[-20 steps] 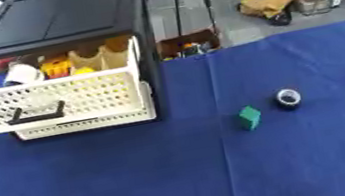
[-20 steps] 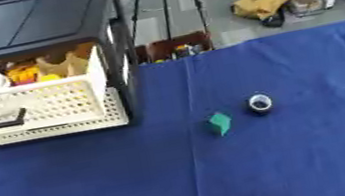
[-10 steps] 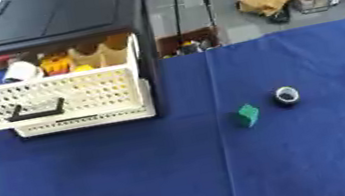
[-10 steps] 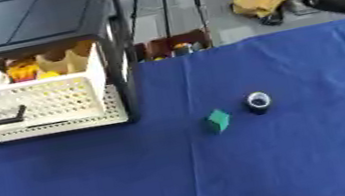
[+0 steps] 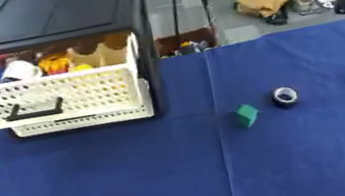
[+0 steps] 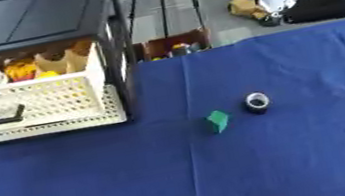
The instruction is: Pick up objects from table and place into drawer.
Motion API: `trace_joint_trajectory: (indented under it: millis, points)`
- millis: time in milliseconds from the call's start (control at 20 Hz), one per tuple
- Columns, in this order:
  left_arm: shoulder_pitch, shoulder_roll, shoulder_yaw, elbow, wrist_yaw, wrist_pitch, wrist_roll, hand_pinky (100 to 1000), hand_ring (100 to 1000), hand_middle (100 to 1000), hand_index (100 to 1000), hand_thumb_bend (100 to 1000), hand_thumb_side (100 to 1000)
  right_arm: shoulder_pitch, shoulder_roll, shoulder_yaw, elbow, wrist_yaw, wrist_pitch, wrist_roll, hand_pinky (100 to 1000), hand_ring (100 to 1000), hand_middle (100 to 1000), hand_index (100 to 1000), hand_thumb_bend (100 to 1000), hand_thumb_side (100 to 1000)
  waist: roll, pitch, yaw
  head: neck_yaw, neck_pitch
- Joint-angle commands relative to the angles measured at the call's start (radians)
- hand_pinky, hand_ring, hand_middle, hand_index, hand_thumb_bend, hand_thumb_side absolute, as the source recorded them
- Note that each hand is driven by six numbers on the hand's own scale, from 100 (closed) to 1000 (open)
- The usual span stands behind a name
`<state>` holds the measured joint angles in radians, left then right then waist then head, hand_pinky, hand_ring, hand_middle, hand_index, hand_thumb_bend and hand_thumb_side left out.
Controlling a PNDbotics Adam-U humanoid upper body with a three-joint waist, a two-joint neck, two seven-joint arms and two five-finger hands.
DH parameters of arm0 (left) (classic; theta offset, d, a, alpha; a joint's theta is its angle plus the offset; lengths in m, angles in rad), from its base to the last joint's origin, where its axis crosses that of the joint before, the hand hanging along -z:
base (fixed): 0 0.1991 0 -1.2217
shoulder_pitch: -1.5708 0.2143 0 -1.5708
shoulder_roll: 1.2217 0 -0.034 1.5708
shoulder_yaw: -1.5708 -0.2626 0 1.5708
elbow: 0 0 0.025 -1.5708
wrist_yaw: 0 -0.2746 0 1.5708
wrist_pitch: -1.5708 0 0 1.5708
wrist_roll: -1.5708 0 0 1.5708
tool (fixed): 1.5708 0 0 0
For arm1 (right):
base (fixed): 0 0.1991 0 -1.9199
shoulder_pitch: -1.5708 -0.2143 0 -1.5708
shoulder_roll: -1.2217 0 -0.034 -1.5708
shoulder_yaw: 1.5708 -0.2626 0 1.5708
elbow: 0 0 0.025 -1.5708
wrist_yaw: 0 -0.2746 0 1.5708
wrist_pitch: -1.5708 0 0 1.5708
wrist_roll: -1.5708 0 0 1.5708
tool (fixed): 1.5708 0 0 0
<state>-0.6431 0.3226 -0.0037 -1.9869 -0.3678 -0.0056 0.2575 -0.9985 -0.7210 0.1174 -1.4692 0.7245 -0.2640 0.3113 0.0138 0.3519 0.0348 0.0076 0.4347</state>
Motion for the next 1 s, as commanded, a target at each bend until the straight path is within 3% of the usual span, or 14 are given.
trace_joint_trajectory:
  millis: [50, 200, 350, 500, 650, 800, 1000]
  points:
    - [-0.008, 0.003, 0.000, -0.013, 0.006, 0.004, -0.003, 807, 860, 724, 916, 680, 886, -0.031, -0.029, -0.008, 0.053, 0.012, -0.032, 0.072, 764, 813, 708, 959, 100, 765, -0.002, -0.023, 0.002, -0.002, -0.004]
    - [-0.006, 0.001, -0.002, -0.013, 0.008, 0.009, -0.007, 807, 860, 723, 913, 672, 886, -0.038, -0.028, -0.013, 0.091, 0.019, -0.041, 0.135, 698, 751, 623, 971, 100, 820, -0.004, -0.022, 0.003, -0.002, -0.005]
    - [-0.004, -0.002, -0.003, -0.013, 0.010, 0.015, -0.013, 806, 859, 722, 909, 655, 885, -0.048, -0.029, -0.006, 0.127, 0.025, -0.047, 0.199, 576, 646, 553, 989, 100, 954, -0.006, -0.022, 0.003, -0.002, -0.004]
    - [-0.002, -0.004, -0.004, -0.013, 0.014, 0.019, -0.017, 804, 858, 720, 904, 637, 880, -0.059, -0.025, -0.001, 0.165, 0.019, -0.047, 0.255, 485, 562, 491, 1000, 100, 1000, -0.007, -0.022, 0.003, -0.003, -0.004]
    - [0.001, -0.006, -0.005, -0.013, 0.017, 0.024, -0.024, 802, 856, 716, 895, 624, 875, -0.069, -0.020, 0.006, 0.201, 0.015, -0.044, 0.296, 477, 540, 490, 1000, 114, 1000, -0.008, -0.022, 0.005, -0.004, -0.003]
    - [0.004, -0.008, -0.006, -0.013, 0.019, 0.028, -0.031, 799, 854, 711, 885, 621, 872, -0.076, -0.015, 0.021, 0.232, 0.022, -0.040, 0.323, 486, 525, 509, 1000, 266, 1000, -0.009, -0.022, 0.003, -0.005, -0.001]
    - [0.006, -0.012, -0.008, -0.013, 0.020, 0.032, -0.040, 797, 850, 705, 883, 617, 865, -0.083, -0.004, 0.046, 0.274, 0.068, -0.038, 0.332, 511, 540, 528, 1000, 291, 1000, -0.011, -0.021, 0.002, -0.007, -0.001]
